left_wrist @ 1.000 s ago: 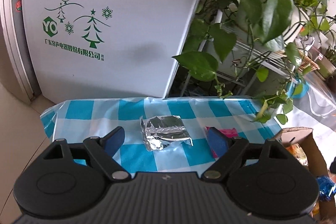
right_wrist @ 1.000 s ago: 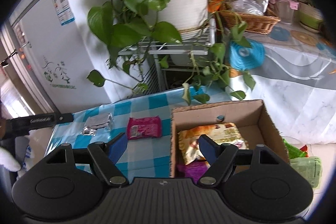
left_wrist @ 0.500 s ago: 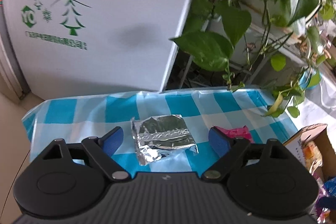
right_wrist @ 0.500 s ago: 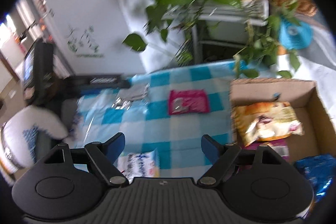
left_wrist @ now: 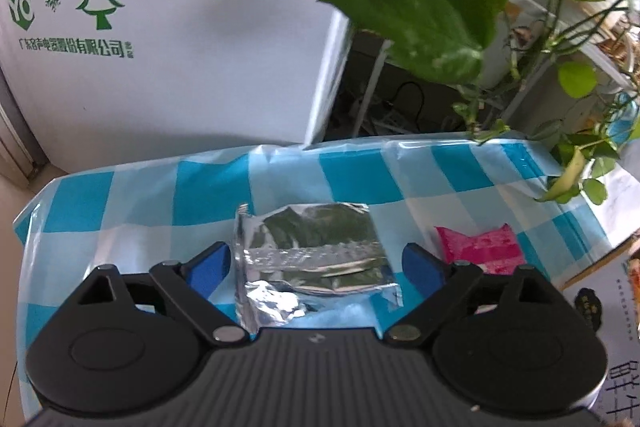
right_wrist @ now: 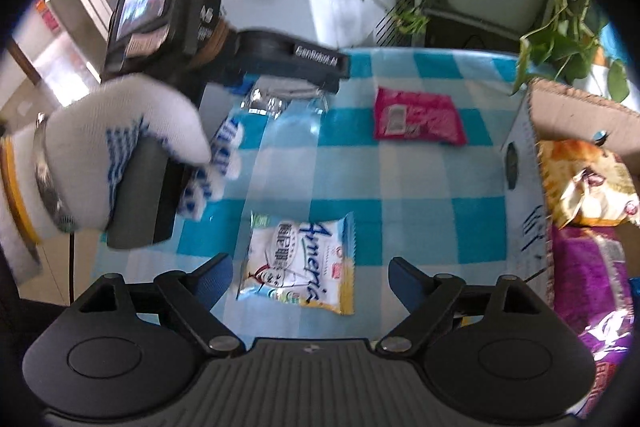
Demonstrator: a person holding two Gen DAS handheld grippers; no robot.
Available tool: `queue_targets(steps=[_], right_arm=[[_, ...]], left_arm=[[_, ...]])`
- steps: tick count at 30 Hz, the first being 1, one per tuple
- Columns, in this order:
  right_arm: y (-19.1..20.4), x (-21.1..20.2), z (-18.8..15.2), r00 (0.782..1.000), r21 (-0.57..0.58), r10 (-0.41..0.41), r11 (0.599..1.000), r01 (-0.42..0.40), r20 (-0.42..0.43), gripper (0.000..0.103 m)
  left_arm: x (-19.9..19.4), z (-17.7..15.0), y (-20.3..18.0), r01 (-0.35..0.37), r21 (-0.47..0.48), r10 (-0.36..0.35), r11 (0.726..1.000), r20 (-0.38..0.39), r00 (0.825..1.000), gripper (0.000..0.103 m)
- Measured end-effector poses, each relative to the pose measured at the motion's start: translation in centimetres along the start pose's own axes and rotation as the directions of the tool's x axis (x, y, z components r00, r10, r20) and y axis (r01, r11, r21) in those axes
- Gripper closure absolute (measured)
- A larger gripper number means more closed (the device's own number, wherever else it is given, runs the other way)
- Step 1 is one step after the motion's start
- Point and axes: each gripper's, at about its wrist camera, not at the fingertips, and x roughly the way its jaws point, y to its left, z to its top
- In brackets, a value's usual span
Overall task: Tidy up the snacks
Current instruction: 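Move the left tool over the silver foil packet while the right tool approaches the white Amerie pack, then close the left gripper on the silver foil packet while the right gripper closes on the Amerie pack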
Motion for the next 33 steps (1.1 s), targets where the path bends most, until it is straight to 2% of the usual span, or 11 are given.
queue_targets(steps=[6, 12, 19, 25, 29, 33], right_arm=[[0.8, 1.5, -0.2, 0.999, 0.01, -0.021, 1.0, 0.022, -0.036, 0.009], [1.6, 3.0, -0.1, 0.997, 0.026, -0.059, 0.998, 0.06, -0.054, 0.009], [2.3, 4.3, -0.1, 0.991, -0.005, -0.116, 0.993, 0.116, -0.065, 0.009], [2.6, 4.6, -0.1, 0.989, -0.025, -0.132, 0.991, 0.131, -0.064, 0.011], [2.7, 4.3, -0.1, 0.989, -0.029, -0.137, 0.99, 0.135, -0.054, 0.021], [2.5, 4.2, 0.0, 0.99, -0.039, -0.13, 0.991, 0.129, -0.048, 0.029]], left_arm=[[0.9, -0.1, 0.2, -0.007, 0.006, 0.007, 1.0, -0.015, 1.0, 0.006], [1.7, -0.7, -0.9, -0.044, 0.086, 0.045, 0.995, -0.008, 0.999, 0.003], [2.0, -1.0, -1.7, -0.083, 0.136, 0.084, 0.987, 0.002, 0.996, 0.003], [1.7, -1.0, -1.8, -0.08, 0.144, 0.081, 0.986, 0.003, 0.997, 0.011], [1.2, -1.0, -2.1, -0.077, 0.151, 0.077, 0.985, 0.005, 0.997, 0.023], [0.8, -1.2, -2.4, -0.078, 0.171, 0.078, 0.982, 0.011, 0.997, 0.026]])
